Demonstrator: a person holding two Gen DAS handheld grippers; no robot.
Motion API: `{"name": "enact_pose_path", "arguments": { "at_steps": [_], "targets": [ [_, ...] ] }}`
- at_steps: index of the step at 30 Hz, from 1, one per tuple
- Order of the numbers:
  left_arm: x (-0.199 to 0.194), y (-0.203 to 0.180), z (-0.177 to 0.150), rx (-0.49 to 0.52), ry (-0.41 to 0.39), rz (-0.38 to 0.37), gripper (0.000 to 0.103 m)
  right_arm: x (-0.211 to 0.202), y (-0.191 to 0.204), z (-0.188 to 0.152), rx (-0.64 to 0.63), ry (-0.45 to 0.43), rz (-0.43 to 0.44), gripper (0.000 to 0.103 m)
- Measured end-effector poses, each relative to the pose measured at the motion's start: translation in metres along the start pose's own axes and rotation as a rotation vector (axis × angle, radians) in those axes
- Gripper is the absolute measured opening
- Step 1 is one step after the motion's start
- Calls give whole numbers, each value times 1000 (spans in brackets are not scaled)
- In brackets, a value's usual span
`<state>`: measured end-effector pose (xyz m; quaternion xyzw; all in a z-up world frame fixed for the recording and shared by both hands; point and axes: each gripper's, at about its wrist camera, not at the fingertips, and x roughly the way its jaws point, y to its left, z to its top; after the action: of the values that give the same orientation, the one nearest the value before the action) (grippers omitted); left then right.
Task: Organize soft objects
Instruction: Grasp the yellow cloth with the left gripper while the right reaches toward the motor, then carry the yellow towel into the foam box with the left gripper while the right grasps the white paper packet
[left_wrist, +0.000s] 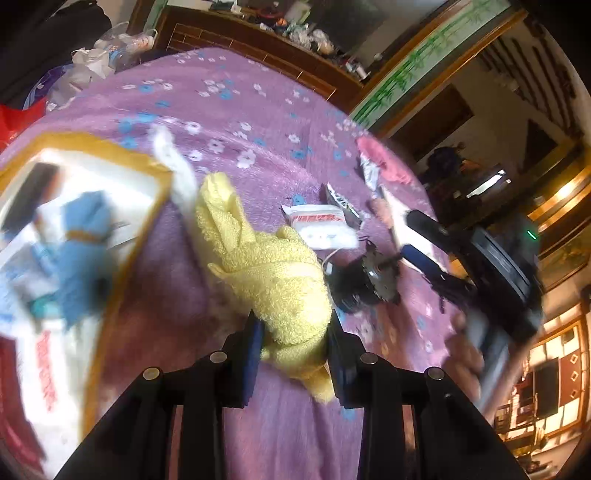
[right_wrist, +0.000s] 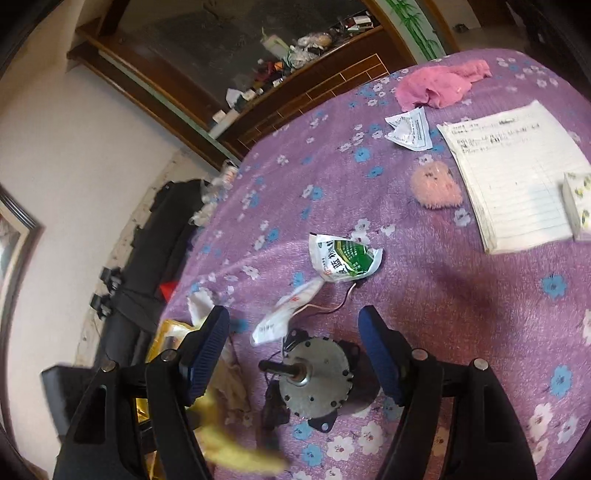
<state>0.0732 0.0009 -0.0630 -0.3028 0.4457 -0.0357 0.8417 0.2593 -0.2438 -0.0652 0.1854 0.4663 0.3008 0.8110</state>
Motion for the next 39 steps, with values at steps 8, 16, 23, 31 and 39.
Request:
{"name": "enact_pose_path", "arguments": {
  "at_steps": [8, 16, 23, 31, 39],
  "targets": [
    [-49, 26, -22, -24, -52, -46, 33, 73, 62, 29, -199, 264, -191, 72],
    [-84, 45, -32, -41, -95, -74, 33, 137, 96, 8, -405, 451, -346, 71],
    [-99, 51, -37, -43, -120, -89, 33, 166, 99, -10, -503, 534, -469, 72],
    [-124, 60, -43, -54, -165, -93, 33, 166, 113, -29, -603, 534, -467, 44],
    [-153, 75, -46, -71, -219, -54, 33, 109, 129, -26, -554, 357, -355, 10]
  ]
}}
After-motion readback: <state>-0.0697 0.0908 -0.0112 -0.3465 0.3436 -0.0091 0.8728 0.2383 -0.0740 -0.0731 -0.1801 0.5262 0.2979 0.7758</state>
